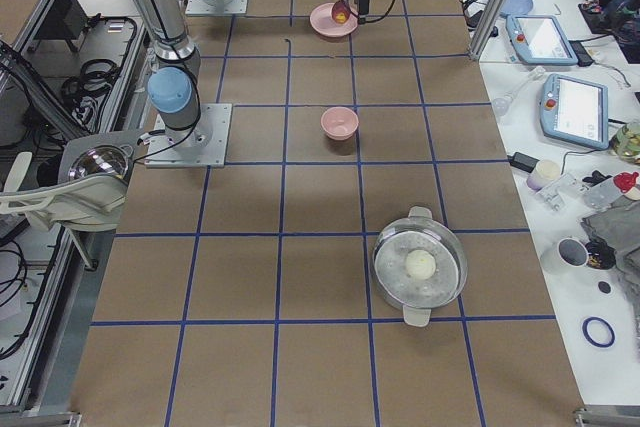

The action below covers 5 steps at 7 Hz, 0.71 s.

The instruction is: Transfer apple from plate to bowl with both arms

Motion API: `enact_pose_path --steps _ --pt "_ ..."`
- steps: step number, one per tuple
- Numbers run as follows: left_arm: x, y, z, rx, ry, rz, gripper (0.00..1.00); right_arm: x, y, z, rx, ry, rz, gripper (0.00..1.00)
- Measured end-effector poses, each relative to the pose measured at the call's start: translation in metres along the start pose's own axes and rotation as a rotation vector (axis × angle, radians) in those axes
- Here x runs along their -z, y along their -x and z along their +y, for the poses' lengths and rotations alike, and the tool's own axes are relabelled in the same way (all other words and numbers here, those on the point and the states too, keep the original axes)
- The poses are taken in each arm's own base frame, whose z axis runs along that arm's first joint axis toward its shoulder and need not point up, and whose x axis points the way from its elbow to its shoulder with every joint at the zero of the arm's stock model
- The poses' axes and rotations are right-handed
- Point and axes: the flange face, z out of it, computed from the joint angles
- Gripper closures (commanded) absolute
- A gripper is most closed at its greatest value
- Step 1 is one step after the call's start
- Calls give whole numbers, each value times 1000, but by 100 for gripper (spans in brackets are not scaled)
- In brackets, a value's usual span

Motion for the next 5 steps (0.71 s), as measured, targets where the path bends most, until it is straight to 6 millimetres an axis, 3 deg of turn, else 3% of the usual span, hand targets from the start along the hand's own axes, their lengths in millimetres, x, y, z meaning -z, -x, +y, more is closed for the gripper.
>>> enact_pose_path --steps 5 --pt "2 -1 -2 -10 -17 6 10 -5 -3 -5 -5 3 -4 0"
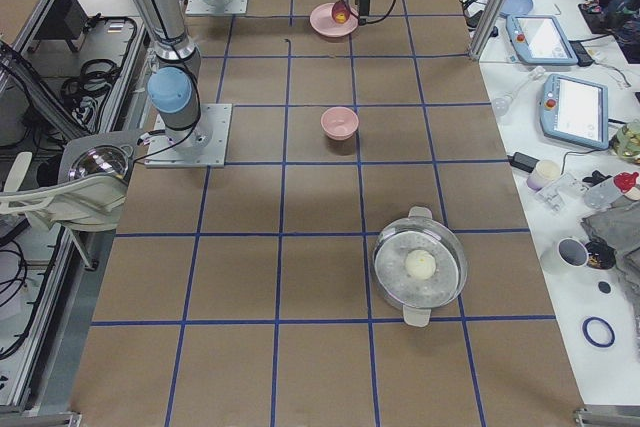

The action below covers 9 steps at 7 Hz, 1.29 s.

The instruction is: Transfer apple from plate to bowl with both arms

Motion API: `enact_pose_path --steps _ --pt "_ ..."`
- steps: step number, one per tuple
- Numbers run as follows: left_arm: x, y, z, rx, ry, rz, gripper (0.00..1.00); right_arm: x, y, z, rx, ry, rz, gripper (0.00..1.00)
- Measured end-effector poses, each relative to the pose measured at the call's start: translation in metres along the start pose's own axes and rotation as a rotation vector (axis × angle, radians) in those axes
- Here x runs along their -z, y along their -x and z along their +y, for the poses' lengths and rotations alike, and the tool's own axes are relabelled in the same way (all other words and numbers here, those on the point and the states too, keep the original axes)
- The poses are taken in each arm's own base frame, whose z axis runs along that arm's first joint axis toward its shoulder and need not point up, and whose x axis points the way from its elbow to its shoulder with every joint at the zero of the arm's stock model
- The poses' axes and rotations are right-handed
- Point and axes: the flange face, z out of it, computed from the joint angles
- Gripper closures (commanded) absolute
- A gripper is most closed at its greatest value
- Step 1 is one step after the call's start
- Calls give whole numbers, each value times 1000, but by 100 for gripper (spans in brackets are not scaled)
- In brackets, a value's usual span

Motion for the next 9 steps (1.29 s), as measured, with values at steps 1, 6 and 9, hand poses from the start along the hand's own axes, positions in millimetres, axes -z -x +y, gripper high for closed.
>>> enact_pose_path --steps 1,6,9 --pt "3 -1 1 -1 -5 2 10 -5 -2 -1 0 9 4 0" --pt "2 -1 1 -7 -4 2 3 -104 -121 -10 -10 129 -9 0" --pt "2 0 2 -5 -2 -4 0 -189 -179 21 -11 133 -20 19"
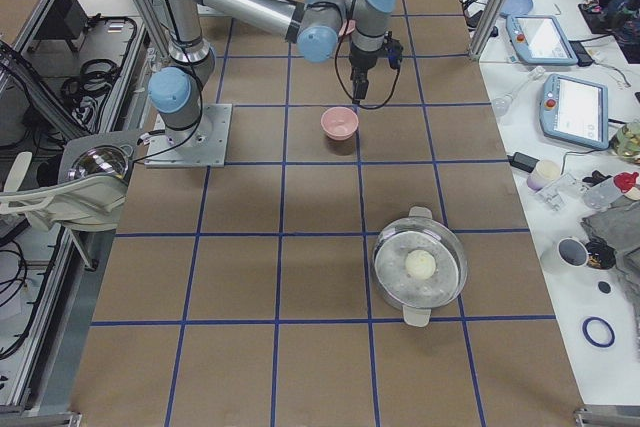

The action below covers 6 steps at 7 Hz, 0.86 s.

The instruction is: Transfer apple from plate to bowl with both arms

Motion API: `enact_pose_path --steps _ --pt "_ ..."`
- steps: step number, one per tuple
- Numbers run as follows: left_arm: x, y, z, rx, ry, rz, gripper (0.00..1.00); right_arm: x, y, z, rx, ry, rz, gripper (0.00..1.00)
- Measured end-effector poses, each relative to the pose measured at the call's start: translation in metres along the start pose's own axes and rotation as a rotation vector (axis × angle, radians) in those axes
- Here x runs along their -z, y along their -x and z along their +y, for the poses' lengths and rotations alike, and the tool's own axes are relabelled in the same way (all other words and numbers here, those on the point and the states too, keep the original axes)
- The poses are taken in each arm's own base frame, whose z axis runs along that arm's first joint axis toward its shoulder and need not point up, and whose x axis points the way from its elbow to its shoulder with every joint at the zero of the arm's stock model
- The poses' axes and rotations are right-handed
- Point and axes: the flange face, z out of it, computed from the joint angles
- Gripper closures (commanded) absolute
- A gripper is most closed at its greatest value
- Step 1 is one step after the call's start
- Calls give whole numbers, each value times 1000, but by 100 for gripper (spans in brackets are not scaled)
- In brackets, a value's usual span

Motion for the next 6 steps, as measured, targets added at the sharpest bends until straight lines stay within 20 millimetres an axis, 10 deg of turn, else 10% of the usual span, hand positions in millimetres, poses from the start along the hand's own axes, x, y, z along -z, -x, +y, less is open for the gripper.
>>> enact_pose_path --steps 4,6 --pt "2 1 1 1 -3 -10 0 -102 -18 31 0 -31 -5 100" --pt "-15 3 -1 4 26 -9 0 -111 -18 34 -1 -34 -5 100"
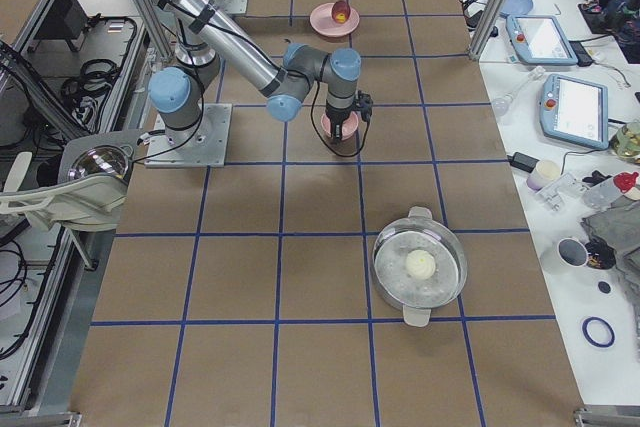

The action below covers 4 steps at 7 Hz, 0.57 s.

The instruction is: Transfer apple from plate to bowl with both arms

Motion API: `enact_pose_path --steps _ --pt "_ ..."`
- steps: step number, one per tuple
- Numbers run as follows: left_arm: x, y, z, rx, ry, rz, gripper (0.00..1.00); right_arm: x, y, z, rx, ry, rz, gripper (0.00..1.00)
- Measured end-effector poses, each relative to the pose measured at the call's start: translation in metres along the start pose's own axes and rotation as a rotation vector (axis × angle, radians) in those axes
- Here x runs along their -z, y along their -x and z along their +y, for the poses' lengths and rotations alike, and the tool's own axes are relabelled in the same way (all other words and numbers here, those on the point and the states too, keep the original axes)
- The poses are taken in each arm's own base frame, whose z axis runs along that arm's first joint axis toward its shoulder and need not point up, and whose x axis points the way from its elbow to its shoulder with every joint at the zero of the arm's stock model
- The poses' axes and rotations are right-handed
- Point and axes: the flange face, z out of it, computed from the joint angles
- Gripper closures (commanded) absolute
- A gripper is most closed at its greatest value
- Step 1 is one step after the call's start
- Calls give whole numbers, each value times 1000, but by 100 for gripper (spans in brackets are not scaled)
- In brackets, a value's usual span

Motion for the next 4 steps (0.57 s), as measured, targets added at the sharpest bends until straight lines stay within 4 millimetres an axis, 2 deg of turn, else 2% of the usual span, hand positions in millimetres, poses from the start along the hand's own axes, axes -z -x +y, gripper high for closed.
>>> enact_pose_path --steps 2,3,4 --pt "-48 1 -7 19 22 7 0 10 2 -9 -8 -36 -25 100" --pt "-79 0 -6 25 17 11 0 18 15 -17 -21 -70 -88 100" --pt "-110 -4 -4 23 26 13 0 22 37 -22 -34 -85 -134 100"
